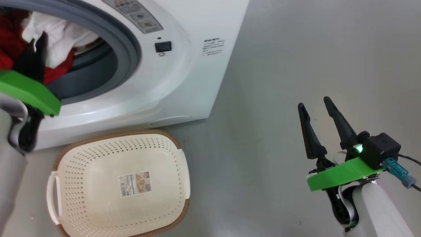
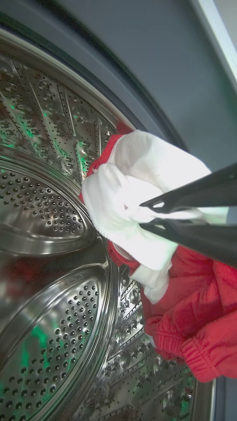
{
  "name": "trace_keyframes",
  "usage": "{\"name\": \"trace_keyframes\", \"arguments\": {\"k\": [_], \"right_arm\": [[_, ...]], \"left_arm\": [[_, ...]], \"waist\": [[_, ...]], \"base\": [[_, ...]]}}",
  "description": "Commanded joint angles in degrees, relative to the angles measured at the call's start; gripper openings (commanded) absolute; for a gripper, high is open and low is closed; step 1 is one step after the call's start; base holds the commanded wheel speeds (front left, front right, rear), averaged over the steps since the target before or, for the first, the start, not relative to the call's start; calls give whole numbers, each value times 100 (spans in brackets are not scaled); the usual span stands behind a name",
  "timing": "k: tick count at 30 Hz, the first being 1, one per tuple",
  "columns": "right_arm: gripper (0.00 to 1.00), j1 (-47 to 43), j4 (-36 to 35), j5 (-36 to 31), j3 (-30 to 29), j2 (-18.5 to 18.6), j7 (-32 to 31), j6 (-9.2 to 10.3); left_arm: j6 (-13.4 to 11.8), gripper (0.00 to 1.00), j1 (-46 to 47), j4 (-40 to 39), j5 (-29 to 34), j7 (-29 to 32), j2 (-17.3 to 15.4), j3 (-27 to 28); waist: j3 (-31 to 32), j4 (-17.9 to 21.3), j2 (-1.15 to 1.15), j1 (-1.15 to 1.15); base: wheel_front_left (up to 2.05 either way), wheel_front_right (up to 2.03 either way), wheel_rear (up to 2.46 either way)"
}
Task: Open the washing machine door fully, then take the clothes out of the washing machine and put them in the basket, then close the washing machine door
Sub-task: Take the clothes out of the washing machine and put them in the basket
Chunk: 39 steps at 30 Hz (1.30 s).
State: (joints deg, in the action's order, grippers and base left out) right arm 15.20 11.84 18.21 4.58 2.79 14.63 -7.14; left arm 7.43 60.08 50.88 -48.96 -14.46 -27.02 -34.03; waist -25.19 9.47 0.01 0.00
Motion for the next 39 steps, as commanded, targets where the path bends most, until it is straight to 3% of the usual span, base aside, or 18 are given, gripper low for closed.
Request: {"name": "trace_keyframes", "arguments": {"k": [1, 12, 20, 39], "right_arm": [[100, -167, -116, -20, 97, 9, 37, -35], [100, -263, -104, -68, 54, 9, 37, -35], [100, -339, -85, -121, 13, 9, 37, -35], [100, -585, -17, -220, -90, 9, 37, -35]], "left_arm": [[-63, 0, -238, -250, 251, -52, -182, 485], [-49, 0, -1468, -1447, 1762, -53, 437, 2473], [-5, 0, -2225, -2299, 2584, -53, 936, 3375], [5, 0, -3637, -4029, 2866, -53, 1597, 4034]], "waist": [[108, -85, -1, 0], [284, -207, -1, 0], [447, -291, -1, 0], [877, -552, -1, 0]], "base": [[0, 0, 0], [0, 0, 0], [0, 0, 0], [0, 0, 0]]}}
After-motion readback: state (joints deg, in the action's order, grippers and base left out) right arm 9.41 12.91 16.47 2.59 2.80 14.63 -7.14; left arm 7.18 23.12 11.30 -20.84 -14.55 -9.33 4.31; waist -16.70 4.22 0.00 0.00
